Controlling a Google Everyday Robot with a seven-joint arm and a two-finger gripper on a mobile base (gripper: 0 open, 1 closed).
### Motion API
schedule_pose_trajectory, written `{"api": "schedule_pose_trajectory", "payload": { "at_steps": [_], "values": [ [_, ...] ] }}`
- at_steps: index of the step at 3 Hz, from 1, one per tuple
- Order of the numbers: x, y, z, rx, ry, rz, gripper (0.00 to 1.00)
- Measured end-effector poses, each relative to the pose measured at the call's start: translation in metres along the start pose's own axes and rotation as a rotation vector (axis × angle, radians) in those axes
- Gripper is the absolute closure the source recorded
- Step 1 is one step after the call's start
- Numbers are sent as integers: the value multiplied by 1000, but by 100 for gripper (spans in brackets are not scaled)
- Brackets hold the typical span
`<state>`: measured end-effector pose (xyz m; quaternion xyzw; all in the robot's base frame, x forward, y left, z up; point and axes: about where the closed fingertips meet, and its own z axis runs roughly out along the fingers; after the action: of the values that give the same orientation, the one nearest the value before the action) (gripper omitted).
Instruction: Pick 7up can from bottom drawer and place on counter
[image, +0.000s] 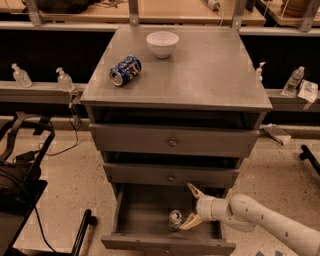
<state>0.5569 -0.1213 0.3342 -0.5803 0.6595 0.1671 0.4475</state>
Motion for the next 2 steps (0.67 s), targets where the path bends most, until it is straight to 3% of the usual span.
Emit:
{"api": "schedule_pose_trajectory", "payload": {
  "at_steps": [1, 2],
  "values": [
    [19, 2, 23, 23, 23, 25, 0],
    [39, 9, 39, 14, 44, 65, 12]
  ]
}}
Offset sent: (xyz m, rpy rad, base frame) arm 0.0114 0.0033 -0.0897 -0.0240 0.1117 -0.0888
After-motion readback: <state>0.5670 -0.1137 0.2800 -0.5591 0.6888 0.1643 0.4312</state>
